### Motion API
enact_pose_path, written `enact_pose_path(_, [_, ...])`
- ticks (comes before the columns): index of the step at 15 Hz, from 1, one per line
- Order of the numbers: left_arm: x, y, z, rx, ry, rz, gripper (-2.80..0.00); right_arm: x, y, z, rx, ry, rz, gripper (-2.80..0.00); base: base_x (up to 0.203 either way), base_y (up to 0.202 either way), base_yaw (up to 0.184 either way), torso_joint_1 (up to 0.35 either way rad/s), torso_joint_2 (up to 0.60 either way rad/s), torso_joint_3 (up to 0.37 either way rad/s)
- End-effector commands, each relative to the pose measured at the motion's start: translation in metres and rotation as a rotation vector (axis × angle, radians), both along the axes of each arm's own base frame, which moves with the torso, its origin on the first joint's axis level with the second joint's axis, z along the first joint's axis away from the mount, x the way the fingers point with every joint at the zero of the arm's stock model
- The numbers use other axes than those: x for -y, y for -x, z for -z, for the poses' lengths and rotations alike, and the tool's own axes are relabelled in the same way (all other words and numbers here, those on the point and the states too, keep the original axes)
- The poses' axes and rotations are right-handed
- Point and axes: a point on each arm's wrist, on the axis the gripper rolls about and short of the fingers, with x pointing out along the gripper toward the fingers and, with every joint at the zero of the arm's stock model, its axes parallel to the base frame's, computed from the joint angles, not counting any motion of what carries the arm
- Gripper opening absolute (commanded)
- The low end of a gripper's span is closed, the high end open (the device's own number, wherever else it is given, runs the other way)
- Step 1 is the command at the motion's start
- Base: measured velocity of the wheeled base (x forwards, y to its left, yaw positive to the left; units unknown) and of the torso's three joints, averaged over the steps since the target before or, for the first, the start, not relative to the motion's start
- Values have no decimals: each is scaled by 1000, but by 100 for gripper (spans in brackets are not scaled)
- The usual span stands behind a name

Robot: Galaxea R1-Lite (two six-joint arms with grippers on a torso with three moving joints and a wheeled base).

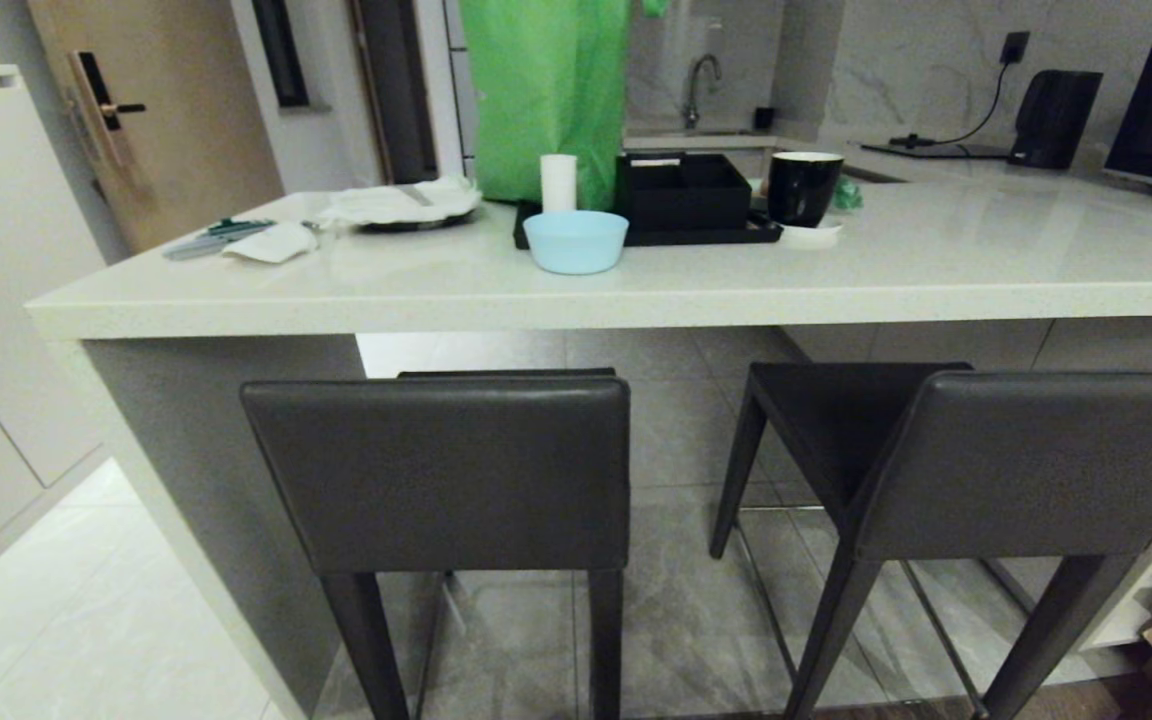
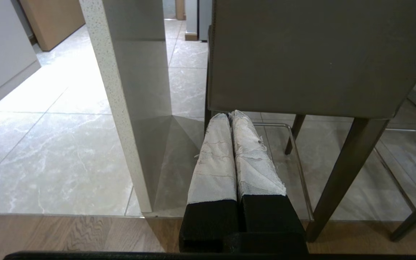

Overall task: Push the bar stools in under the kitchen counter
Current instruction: Pull the gray chair out from under the dining table

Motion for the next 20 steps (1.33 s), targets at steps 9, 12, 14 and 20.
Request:
enact_pose_path(9, [0, 0, 0, 1, -3, -1, -280, 0, 0, 1, -5, 50, -12, -280, 0, 0, 0, 0, 0, 0])
enact_pose_path(12, [0, 0, 0, 1, -3, -3, -280, 0, 0, 0, -4, 27, -7, -280, 0, 0, 0, 0, 0, 0])
enact_pose_path(14, [0, 0, 0, 1, -1, -1, -280, 0, 0, 0, -4, 25, -7, -280, 0, 0, 0, 0, 0, 0])
enact_pose_path(20, [0, 0, 0, 1, -1, -2, -280, 0, 0, 1, -5, 39, -10, -280, 0, 0, 0, 0, 0, 0])
